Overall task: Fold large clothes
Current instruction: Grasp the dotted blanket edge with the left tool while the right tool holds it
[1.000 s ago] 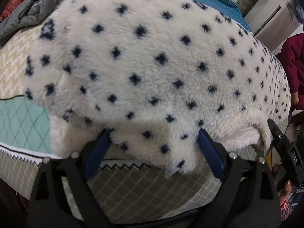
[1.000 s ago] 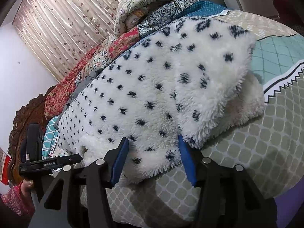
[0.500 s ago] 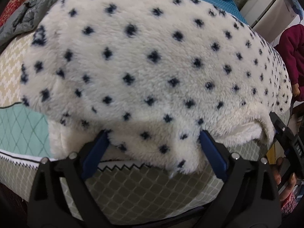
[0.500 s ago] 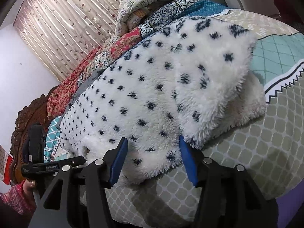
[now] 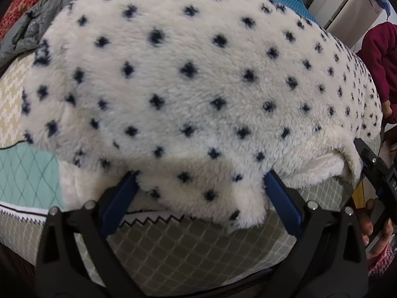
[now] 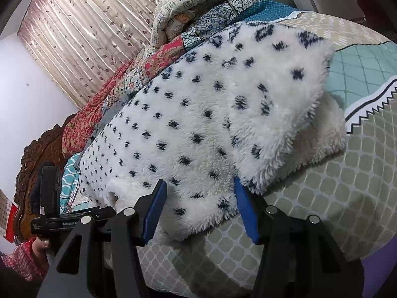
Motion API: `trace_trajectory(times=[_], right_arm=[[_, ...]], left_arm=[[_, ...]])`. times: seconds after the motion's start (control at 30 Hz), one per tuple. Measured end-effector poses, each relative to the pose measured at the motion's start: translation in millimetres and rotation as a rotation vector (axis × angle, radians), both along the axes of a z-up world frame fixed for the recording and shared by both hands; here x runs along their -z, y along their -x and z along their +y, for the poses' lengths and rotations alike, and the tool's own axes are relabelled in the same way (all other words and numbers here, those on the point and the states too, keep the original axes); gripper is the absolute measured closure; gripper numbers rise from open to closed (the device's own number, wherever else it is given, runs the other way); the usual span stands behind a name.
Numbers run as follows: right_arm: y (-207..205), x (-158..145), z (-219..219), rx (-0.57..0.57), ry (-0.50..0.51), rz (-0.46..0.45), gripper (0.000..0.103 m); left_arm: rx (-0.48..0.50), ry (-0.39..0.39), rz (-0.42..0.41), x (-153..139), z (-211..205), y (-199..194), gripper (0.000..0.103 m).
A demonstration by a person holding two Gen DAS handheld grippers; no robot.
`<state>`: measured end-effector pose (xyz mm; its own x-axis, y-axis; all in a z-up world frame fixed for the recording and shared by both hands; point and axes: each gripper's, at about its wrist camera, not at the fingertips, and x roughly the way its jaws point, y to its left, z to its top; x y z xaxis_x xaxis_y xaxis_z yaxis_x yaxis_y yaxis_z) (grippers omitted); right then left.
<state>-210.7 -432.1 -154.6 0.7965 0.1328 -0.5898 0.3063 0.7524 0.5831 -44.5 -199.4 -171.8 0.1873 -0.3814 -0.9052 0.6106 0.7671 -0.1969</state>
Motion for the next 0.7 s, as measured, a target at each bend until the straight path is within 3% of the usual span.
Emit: trace_trajectory(times=[0.7], right_arm=[[-13.7,-6.6,15.5,0.008,0.016,0.040,0.056]], left_arm=[[0.020,-0.020,0.016,-0.1,-1.1,-0.2,0.006]])
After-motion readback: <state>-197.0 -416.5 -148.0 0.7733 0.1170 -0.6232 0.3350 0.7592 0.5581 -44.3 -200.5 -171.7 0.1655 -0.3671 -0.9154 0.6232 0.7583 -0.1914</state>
